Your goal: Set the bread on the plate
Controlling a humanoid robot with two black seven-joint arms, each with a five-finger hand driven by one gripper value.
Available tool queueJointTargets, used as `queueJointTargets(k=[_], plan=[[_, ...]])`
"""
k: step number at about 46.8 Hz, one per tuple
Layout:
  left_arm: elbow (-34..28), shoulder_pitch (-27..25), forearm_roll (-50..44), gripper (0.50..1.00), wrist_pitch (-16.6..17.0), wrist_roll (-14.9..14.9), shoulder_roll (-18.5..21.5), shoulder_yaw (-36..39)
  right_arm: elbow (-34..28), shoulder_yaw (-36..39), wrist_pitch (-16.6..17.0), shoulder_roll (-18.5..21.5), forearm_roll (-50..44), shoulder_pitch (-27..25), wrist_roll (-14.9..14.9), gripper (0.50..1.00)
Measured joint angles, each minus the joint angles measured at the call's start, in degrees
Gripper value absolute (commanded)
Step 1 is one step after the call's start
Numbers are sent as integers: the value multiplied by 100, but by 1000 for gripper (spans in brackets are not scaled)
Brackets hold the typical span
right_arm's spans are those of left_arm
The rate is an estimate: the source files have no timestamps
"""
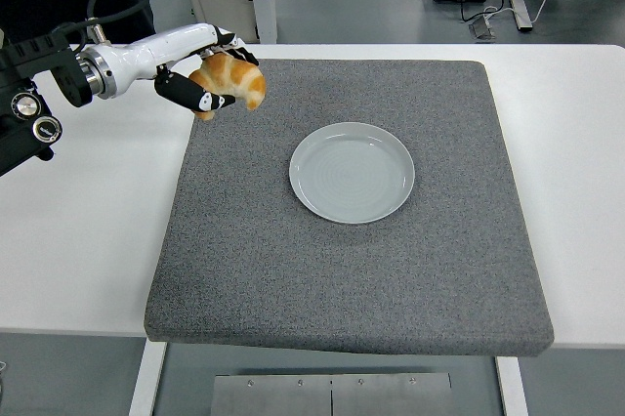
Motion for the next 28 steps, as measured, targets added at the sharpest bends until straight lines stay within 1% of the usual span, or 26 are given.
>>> queueJointTargets(k=[4,13,28], plan=[[0,-71,0,530,-70,0,-27,-68,0,0,0,0,0,-1,0,1000],[-55,-190,8,531,-87,8,-89,-80,0,0,0,0,0,-5,0,1000],[-91,-252,236,531,-88,17,-557,-77,0,0,-4,0,0,-1,0,1000]])
